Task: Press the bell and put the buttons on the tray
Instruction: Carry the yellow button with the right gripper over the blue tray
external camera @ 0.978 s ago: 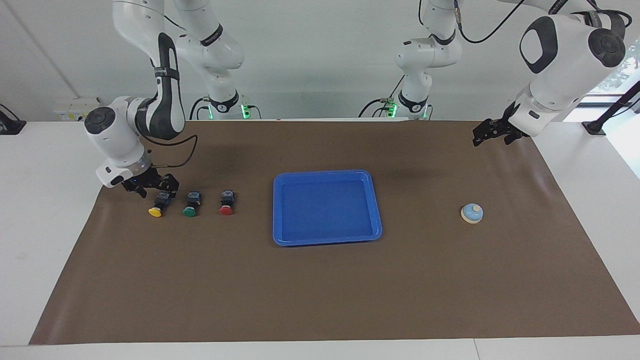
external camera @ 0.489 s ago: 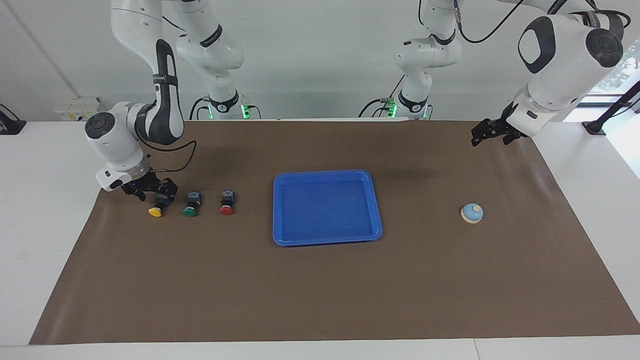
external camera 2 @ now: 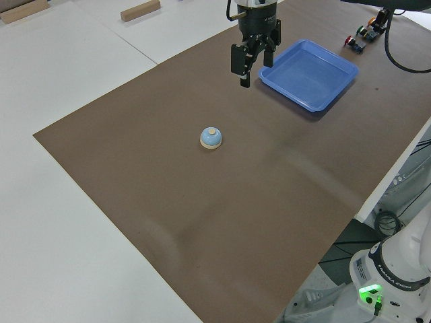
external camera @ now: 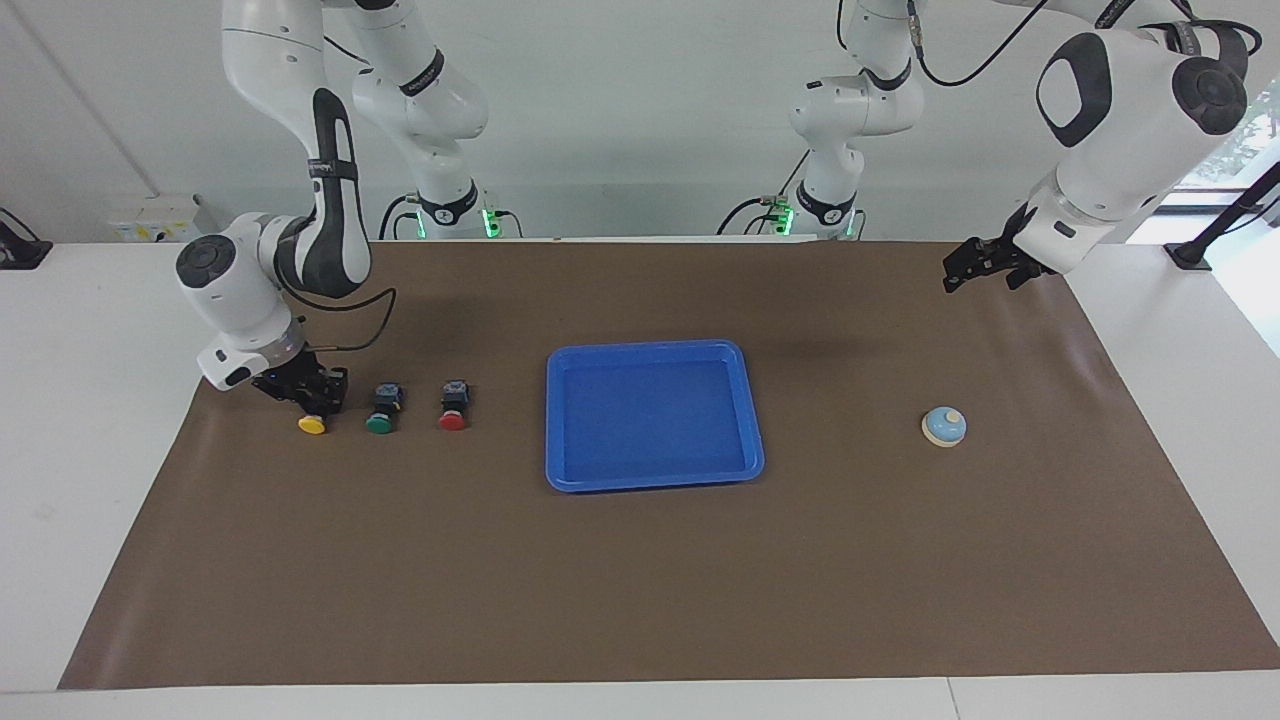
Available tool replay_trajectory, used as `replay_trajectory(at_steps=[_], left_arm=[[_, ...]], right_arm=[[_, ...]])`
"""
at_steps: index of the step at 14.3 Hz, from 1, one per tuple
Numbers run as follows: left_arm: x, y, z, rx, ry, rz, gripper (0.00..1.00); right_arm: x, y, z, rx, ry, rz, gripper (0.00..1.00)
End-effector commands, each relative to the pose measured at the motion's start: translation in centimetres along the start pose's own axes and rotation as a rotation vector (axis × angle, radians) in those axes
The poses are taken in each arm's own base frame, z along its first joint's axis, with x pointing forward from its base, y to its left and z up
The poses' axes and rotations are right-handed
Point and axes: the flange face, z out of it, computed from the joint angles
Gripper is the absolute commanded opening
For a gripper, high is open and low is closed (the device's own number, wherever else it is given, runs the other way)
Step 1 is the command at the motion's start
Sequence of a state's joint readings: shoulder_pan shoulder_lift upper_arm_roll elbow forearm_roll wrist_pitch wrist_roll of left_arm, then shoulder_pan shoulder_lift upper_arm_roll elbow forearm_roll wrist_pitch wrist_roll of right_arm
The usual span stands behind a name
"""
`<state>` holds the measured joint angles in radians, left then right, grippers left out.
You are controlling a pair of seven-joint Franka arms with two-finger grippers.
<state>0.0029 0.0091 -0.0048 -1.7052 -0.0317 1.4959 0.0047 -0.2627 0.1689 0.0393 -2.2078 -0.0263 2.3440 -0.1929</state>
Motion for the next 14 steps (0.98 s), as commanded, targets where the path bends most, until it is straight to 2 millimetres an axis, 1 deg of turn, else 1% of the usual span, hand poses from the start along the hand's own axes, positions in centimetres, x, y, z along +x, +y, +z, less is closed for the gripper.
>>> replay_trajectory(at_steps=[1, 2, 3, 4, 5, 7, 8, 9, 10, 11, 12, 13, 14], left_arm=[[-0.4, -0.1, -0.7, 0.01, 0.005, -0.007, 1.0], [-0.4, -0.4, -0.7, 0.009, 0.005, -0.011, 1.0], [-0.4, -0.4, -0.7, 0.009, 0.005, -0.013, 1.0], [-0.4, -0.6, -0.7, 0.008, 0.005, -0.016, 1.0], [-0.4, -0.5, -0.7, 0.009, 0.005, -0.014, 1.0], [-0.4, -0.5, -0.7, 0.009, 0.005, -0.014, 1.0], [-0.4, -0.5, -0.7, 0.009, 0.005, -0.014, 1.0], [-0.4, -0.5, -0.7, 0.009, 0.005, -0.014, 1.0], [-0.5, -0.6, -0.8, 0.008, 0.007, -0.016, 1.0], [-0.4, -0.5, -0.7, 0.009, 0.005, -0.014, 1.0], [-0.5, -0.5, -0.7, 0.009, 0.007, -0.014, 1.0], [-0.4, -0.5, -0.7, 0.009, 0.005, -0.014, 1.0], [-0.4, -0.5, -0.7, 0.009, 0.005, -0.014, 1.0]], right_arm=[[3.6, -4.5, -6.4, 0.002, -0.043, -0.079, 0.0], [4.6, -6.9, -8.7, -0.008, -0.051, -0.087, 0.0], [5.4, -10.1, -10.1, -0.013, -0.045, -0.095, 0.0], [5.8, -13.4, -10.4, -0.018, -0.034, -0.099, 0.0], [5.6, -18.0, -10.1, -0.022, -0.033, -0.089, 0.0], [4.3, -26.2, -10.5, -0.033, -0.018, -0.065, 0.0], [3.2, -30.7, -10.5, -0.036, -0.006, -0.064, 0.0], [2.9, -34.3, -10.7, -0.031, 0.011, -0.05, 0.0], [3.3, -37.5, -10.0, -0.028, 0.013, -0.026, 0.0], [3.4, -40.1, -9.0, -0.027, 0.013, -0.004, 0.0], [3.5, -41.9, -7.5, -0.025, 0.017, 0.01, 0.0], [3.8, -42.4, -6.0, -0.015, 0.028, 0.021, 0.0], [3.9, -42.4, -5.1, -0.005, 0.029, 0.028, 0.0]])
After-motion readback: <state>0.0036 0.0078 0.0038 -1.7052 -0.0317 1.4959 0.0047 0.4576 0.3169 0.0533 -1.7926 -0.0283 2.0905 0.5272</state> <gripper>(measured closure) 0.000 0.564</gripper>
